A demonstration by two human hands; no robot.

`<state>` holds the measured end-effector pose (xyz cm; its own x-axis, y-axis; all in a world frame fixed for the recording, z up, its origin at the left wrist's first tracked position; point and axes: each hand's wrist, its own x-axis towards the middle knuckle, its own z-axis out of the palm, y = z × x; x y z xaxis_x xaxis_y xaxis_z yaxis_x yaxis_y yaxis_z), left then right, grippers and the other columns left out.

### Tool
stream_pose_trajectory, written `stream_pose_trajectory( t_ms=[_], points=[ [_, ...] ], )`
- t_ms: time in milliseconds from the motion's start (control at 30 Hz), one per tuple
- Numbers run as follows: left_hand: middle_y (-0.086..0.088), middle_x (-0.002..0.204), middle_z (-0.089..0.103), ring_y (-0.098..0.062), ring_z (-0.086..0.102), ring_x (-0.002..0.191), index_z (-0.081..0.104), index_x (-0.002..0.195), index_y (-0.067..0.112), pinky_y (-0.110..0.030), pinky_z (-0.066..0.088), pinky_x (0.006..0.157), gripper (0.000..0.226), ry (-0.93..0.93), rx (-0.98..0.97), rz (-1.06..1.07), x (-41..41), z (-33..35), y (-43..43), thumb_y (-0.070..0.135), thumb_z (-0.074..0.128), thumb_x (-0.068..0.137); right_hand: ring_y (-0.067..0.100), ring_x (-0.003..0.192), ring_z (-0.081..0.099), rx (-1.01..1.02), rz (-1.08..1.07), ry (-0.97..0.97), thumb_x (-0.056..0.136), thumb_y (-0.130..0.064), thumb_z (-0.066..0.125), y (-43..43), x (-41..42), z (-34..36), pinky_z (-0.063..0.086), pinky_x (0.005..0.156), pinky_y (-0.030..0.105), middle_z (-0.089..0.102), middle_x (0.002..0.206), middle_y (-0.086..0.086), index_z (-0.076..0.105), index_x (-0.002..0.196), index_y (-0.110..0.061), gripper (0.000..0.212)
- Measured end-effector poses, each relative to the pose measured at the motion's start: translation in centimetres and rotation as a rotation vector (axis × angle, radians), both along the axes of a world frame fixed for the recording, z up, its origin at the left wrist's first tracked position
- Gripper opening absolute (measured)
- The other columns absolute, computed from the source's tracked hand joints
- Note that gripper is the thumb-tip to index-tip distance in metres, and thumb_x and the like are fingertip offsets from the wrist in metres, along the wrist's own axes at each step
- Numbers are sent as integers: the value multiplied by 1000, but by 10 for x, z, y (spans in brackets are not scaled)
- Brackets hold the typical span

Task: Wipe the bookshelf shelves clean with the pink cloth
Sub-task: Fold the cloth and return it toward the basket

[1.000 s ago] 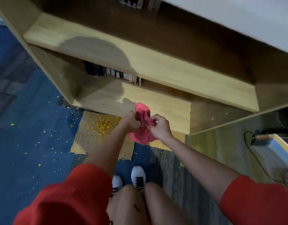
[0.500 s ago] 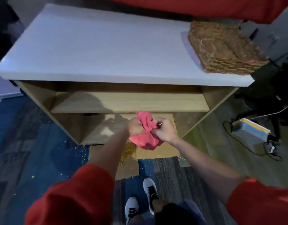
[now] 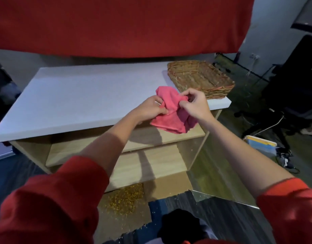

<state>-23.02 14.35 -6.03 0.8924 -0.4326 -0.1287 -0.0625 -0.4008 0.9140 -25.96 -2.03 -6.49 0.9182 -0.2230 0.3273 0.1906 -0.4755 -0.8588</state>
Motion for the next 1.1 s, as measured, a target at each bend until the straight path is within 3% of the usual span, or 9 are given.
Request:
stream_pose_trajectory(
  t_ms=[167, 367, 533, 700, 767, 867, 933, 1000, 1100],
  points=[
    [-14, 122, 51, -23, 57, 100, 37, 119, 11, -30, 46, 76, 38, -99, -141, 114, 42, 22, -58, 12, 60, 90, 1, 71, 52, 35, -123, -124, 69, 6, 61, -52, 40, 32, 40, 65, 13, 57, 79, -10, 58, 87, -14, 26],
    [-13, 118, 50, -22, 53, 106, 41, 117, 6, -29, 44, 87, 34, -183, -229, 185, 117, 41, -137, -5, 53, 87, 5, 72, 54, -60, -177, -116, 74, 6, 63, -126, 113, 52, 44, 72, 17, 56, 76, -10, 49, 75, -23, 32],
    [-10, 128, 56, -22, 51, 120, 61, 118, 2, -15, 36, 85, 38, -264, -14, 169, 155, 41, -186, -9, 40, 89, 13, 88, 62, -170, -199, -14, 86, 2, 56, -164, 170, 44, 46, 89, 22, 69, 91, 5, 70, 84, -7, 17],
    [-12, 139, 47, -29, 45, 126, 49, 134, 5, -31, 37, 100, 43, -223, 449, 99, 179, 24, -201, 5, 42, 92, 27, 111, 59, -418, 22, 235, 91, -10, 58, -183, 217, 24, 42, 100, 29, 66, 116, 14, 67, 112, -7, 24],
    [-11, 146, 35, -33, 28, 136, 46, 136, 13, -45, 22, 108, 44, -212, 729, 49, 184, 12, -204, 11, 42, 92, 30, 112, 57, -570, 92, 382, 92, -18, 56, -187, 227, 10, 40, 102, 39, 63, 121, 13, 64, 118, -13, 28],
    [-6, 148, 32, -33, 8, 142, 60, 119, 23, -61, -5, 108, 32, -271, 881, -11, 187, -3, -205, 20, 44, 91, 29, 97, 60, -610, 176, 458, 91, -11, 55, -181, 231, -15, 48, 91, 38, 64, 114, 11, 64, 118, -11, 29],
    [-6, 142, 41, -27, 15, 141, 63, 113, 21, -61, -8, 108, 29, -235, 965, -94, 184, -8, -205, 22, 41, 93, 25, 90, 59, -691, 237, 595, 91, -15, 54, -178, 230, -32, 49, 85, 35, 66, 108, 10, 64, 115, -14, 26],
    [-6, 134, 50, -24, 29, 135, 61, 117, 15, -52, 7, 110, 31, -198, 971, -150, 182, -12, -205, 22, 40, 95, 23, 91, 58, -833, 258, 723, 92, -25, 53, -179, 230, -43, 49, 84, 34, 64, 111, 8, 61, 118, -18, 29],
    [-8, 127, 54, -25, 39, 127, 60, 121, 14, -46, 12, 108, 32, -212, 895, -125, 181, -10, -205, 19, 41, 95, 24, 88, 57, -806, 257, 703, 93, -23, 51, -179, 233, -38, 48, 78, 31, 64, 111, 12, 63, 114, -11, 27]
  ],
)
